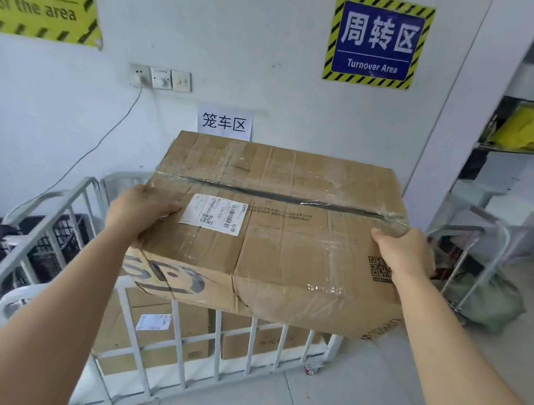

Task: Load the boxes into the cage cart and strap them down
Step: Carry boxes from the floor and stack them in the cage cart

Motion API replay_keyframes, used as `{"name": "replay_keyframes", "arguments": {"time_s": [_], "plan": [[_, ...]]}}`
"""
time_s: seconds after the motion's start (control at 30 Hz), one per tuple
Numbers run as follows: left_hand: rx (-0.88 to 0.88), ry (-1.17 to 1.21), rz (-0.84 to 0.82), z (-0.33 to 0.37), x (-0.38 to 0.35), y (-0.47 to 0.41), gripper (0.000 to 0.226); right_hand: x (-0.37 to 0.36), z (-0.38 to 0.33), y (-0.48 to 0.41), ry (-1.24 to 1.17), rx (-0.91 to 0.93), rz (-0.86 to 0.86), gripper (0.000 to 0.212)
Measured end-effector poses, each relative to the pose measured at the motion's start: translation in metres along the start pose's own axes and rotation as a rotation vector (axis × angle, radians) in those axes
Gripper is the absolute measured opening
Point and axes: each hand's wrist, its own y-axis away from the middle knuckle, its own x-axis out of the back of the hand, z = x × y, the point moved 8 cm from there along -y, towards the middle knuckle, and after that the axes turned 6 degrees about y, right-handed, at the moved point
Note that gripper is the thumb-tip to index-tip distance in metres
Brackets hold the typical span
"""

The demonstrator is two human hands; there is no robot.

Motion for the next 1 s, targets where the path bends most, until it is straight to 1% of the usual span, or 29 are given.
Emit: {"name": "replay_keyframes", "arguments": {"time_s": [0.23,0.3,0.43,0.5,0.7,0.77,0.87,1.0], "plan": [[0.013,0.052,0.102,-0.035,0.055,-0.083,0.092,-0.093,-0.092,-0.006,-0.011,0.047,-0.042,0.061],[0.018,0.041,0.137,-0.046,0.068,-0.103,0.089,-0.119,-0.114,-0.006,-0.002,0.055,-0.052,0.062],[0.050,0.038,0.156,-0.073,0.088,-0.142,0.079,-0.170,-0.153,-0.007,-0.006,0.074,-0.085,0.064],[0.078,0.035,0.160,-0.089,0.095,-0.161,0.080,-0.195,-0.171,-0.009,-0.001,0.081,-0.109,0.065],[0.188,0.014,0.173,-0.135,0.097,-0.217,0.091,-0.277,-0.214,-0.026,0.018,0.091,-0.197,0.059],[0.204,0.000,0.186,-0.147,0.094,-0.238,0.087,-0.308,-0.226,-0.035,0.030,0.096,-0.227,0.057],[0.238,-0.005,0.208,-0.166,0.085,-0.269,0.085,-0.355,-0.243,-0.049,0.022,0.104,-0.283,0.059],[0.277,-0.018,0.223,-0.190,0.075,-0.308,0.091,-0.412,-0.265,-0.066,0.054,0.132,-0.330,0.065]]}}
